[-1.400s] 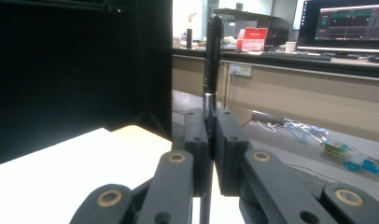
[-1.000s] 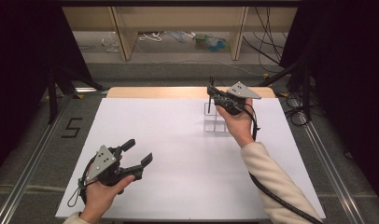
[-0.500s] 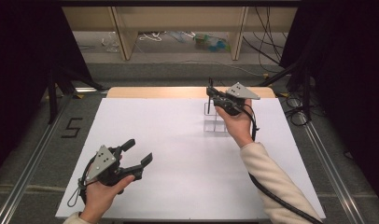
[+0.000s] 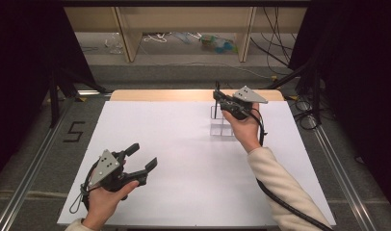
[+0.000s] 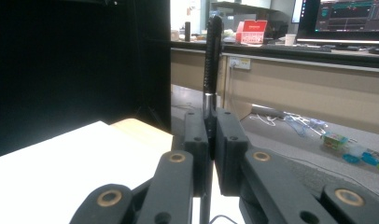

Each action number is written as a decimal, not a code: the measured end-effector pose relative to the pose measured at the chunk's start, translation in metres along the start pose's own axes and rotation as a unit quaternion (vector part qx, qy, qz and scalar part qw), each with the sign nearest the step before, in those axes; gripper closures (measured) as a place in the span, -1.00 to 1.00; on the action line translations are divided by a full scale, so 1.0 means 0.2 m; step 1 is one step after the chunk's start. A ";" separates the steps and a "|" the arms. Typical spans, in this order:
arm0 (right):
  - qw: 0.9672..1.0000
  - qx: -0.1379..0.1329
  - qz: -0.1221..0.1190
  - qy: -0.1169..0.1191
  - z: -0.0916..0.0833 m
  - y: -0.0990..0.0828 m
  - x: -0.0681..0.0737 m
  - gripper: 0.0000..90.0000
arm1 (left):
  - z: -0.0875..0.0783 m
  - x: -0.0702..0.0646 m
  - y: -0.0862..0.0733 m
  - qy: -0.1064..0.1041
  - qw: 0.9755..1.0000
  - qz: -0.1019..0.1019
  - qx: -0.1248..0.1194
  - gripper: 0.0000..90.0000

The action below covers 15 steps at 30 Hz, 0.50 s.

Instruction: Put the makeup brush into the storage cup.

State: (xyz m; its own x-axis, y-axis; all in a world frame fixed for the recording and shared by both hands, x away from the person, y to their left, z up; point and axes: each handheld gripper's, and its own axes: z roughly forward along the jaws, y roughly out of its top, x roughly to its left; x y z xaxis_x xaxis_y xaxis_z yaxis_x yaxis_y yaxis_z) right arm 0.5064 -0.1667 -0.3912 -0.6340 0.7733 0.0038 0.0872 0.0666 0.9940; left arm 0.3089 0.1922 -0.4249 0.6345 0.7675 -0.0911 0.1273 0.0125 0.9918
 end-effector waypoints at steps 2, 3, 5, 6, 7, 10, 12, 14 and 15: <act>1.000 0.000 -0.004 -0.004 0.00 0.00 0.00 0.90 | 0.00 0.00 0.00 0.000 1.000 0.001 0.000 -0.55; 1.000 0.003 -0.002 -0.004 0.00 0.00 0.00 0.90 | 0.00 0.00 0.00 0.000 1.000 0.001 0.000 -0.55; 1.000 0.004 -0.001 -0.002 0.00 0.00 0.00 0.90 | 0.00 0.00 0.00 0.001 1.000 0.001 -0.001 -0.55; 1.000 0.004 0.000 -0.001 0.00 0.00 0.00 0.90 | 0.00 0.00 0.00 0.000 1.000 0.000 -0.001 -0.55; 1.000 0.003 0.000 -0.001 0.00 0.00 0.00 0.90 | 0.00 0.00 0.00 0.001 1.000 0.000 -0.001 -0.55; 1.000 0.003 0.000 0.000 0.00 -0.01 0.00 0.90 | 0.00 0.00 0.00 0.001 1.000 0.001 -0.001 -0.55; 1.000 0.005 -0.002 -0.005 0.00 -0.01 0.00 0.90 | 0.00 0.00 0.00 0.000 1.000 0.001 0.000 -0.55; 1.000 -0.003 -0.002 -0.007 0.01 -0.02 0.00 0.90 | 0.00 0.00 0.00 0.001 1.000 0.000 -0.001 -0.55; 1.000 -0.002 -0.001 -0.008 0.00 -0.02 0.00 0.90 | 0.00 0.00 0.00 0.001 1.000 -0.001 -0.001 -0.55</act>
State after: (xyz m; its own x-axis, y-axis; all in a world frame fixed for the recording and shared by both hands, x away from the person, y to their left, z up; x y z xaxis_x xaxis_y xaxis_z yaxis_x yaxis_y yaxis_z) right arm 0.5071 -0.1667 -0.3948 -0.6226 0.7825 -0.0007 0.0822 0.0663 0.9944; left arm 0.3090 0.1925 -0.4247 0.6321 0.7694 -0.0921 0.1270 0.0144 0.9918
